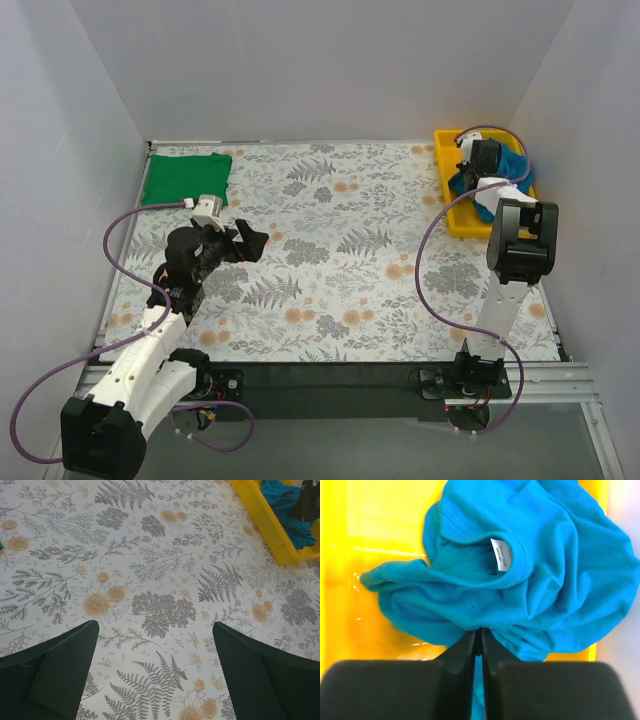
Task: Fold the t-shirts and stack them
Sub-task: Grab the tshirt from the pile, then move the tshirt to the center of the board
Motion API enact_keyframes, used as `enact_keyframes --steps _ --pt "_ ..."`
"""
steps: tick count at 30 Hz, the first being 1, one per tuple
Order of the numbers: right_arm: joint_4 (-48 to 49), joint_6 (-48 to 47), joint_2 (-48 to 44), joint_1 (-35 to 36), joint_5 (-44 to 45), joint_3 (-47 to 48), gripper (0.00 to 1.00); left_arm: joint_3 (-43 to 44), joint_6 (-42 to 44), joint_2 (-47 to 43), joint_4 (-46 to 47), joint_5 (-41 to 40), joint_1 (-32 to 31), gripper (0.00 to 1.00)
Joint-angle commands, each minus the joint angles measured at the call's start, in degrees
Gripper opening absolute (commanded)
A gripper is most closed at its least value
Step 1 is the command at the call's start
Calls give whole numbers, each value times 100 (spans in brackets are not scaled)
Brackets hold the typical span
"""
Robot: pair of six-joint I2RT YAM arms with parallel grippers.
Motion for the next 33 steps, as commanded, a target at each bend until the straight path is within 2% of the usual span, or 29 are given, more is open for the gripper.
enact_keyframes --steps 1,3,8,13,18,20,23,24,26,27,30,33 --pt "363 7 -465 -6 -273 -158 8 67 117 -11 31 48 -21 98" --pt "504 25 -798 -6 -491 -676 1 67 117 -11 22 40 -30 98" --pt "846 -89 -2503 108 -949 -2186 1 67 100 -46 13 92 -30 98" --pt "612 -546 -4296 459 -1432 -2910 1 67 73 -81 22 154 -47 98" --pt "-751 -424 -4948 741 -2073 -2191 1 59 64 -160 13 163 -65 98" --pt "-1322 -301 -4957 741 -2276 -1524 1 41 56 -187 4 145 -74 98" --pt "-2174 -318 -4887 715 -3188 -542 1 50 56 -204 -13 119 -83 98" --pt "-2385 -318 -4878 645 -3974 -346 1 32 56 -222 -22 101 -83 98" --pt "-2694 -170 -4869 548 -4857 188 1 32 73 -222 -22 75 -83 98" --pt "-2738 -116 -4852 383 -5627 340 1 24 64 -222 -31 57 -91 98" --pt "-2809 147 -4773 249 -7026 964 1 23 82 -169 -31 48 -100 98" --pt "-2634 533 -4711 223 -7907 1333 1 32 117 -99 -13 127 -100 98"
